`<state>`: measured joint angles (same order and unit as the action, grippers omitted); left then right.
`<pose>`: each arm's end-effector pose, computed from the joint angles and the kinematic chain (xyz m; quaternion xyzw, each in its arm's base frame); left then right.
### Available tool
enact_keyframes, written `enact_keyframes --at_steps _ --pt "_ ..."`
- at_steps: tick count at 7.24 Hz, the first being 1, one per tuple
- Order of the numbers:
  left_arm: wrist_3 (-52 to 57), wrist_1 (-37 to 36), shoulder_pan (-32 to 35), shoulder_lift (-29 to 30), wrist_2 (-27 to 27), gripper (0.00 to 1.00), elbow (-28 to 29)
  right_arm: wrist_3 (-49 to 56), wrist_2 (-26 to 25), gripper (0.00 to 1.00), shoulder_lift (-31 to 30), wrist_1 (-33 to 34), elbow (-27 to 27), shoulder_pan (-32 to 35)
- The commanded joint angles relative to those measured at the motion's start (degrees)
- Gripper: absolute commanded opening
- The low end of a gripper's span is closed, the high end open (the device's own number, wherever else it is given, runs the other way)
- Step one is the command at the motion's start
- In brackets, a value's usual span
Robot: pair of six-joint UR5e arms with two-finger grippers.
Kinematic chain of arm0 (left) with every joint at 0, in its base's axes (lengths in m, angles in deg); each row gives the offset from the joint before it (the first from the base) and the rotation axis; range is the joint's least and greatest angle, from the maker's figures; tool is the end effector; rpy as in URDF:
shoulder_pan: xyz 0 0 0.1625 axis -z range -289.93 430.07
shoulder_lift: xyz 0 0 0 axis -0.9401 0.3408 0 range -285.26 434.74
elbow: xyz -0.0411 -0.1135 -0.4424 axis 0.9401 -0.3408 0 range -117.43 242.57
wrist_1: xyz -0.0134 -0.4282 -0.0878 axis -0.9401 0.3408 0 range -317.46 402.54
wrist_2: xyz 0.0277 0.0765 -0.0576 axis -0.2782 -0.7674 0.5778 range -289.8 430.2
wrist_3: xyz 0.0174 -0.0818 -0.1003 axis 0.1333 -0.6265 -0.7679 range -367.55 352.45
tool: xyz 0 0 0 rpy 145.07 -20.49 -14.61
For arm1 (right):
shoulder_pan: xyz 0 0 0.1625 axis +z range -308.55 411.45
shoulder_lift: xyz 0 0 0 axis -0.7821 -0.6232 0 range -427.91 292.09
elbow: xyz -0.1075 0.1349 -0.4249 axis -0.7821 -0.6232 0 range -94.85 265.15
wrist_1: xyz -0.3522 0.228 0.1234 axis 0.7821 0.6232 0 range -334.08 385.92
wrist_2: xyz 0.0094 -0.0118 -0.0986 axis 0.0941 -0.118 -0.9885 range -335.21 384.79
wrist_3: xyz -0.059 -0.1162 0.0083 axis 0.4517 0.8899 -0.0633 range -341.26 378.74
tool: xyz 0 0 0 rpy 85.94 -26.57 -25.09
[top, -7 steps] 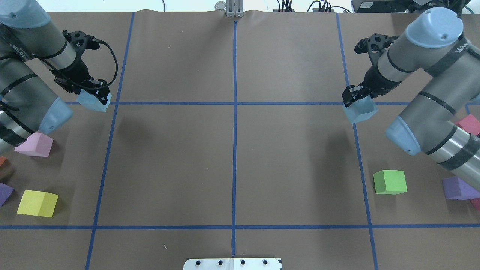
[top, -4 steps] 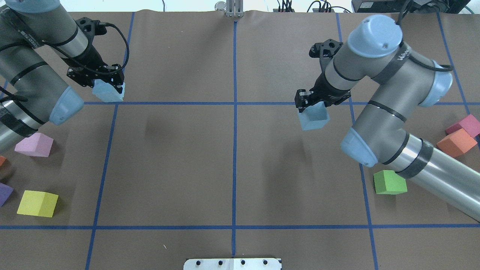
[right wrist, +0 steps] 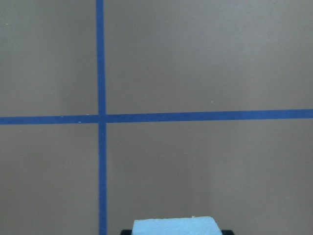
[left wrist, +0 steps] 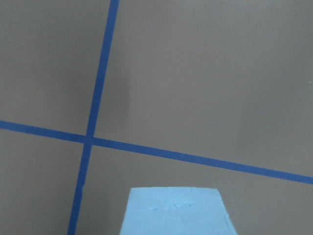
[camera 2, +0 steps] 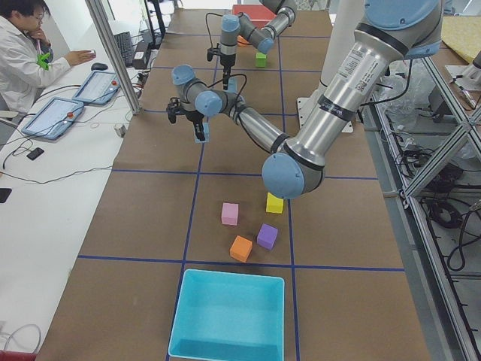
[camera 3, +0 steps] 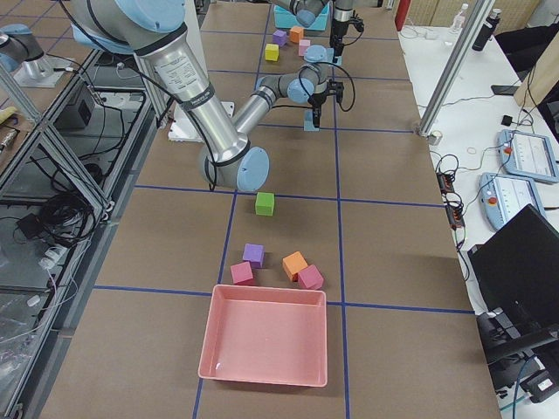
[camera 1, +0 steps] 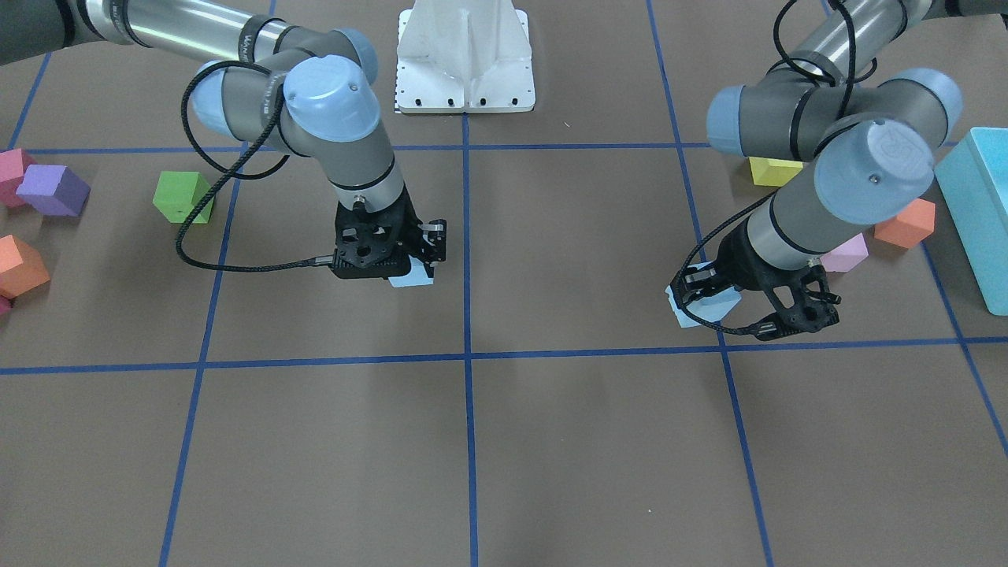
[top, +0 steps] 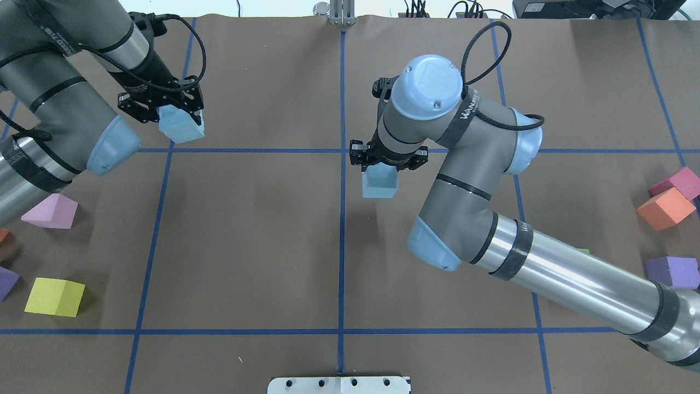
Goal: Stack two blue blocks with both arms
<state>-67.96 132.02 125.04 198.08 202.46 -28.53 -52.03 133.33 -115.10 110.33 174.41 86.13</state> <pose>0.3830 -0.6257 0.3346 -0.0721 0.4333 -0.0934 0.8935 -0.5887 -0.5190 0.2295 0.0494 -0.4222 0.0568 0.9034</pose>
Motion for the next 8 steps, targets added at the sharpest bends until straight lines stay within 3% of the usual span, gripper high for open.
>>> enact_keyframes --at_steps 1,2,5,6,7,8 --pt "-4.96 -0.36 -1.87 1.2 -0.08 0.46 -0.92 -3.41 -4.91 0.67 3.33 -0.21 -4.0 -3.38" --pt "-8.03 -0.36 -3.18 2.59 -0.16 0.46 -0.92 -4.72 -7.35 0.67 3.59 -0.21 -4.27 -4.52" --pt "-8.76 -0.36 -4.08 3.84 -0.25 0.46 -0.75 -4.12 -8.95 0.7 7.71 -3.37 -11.81 -6.11" --pt "-8.76 -0.36 -4.08 3.84 -0.17 0.46 -0.92 -3.77 -9.05 0.71 7.73 -3.37 -12.09 -6.46" --pt "-8.85 -0.36 -4.34 4.27 -0.17 0.46 -0.92 -2.37 -9.14 0.79 7.55 -3.37 -12.18 -6.9" --pt "-9.46 -0.36 -4.95 4.8 -0.25 0.46 -0.92 -1.05 -9.05 0.99 7.29 -3.37 -12.1 -6.82"
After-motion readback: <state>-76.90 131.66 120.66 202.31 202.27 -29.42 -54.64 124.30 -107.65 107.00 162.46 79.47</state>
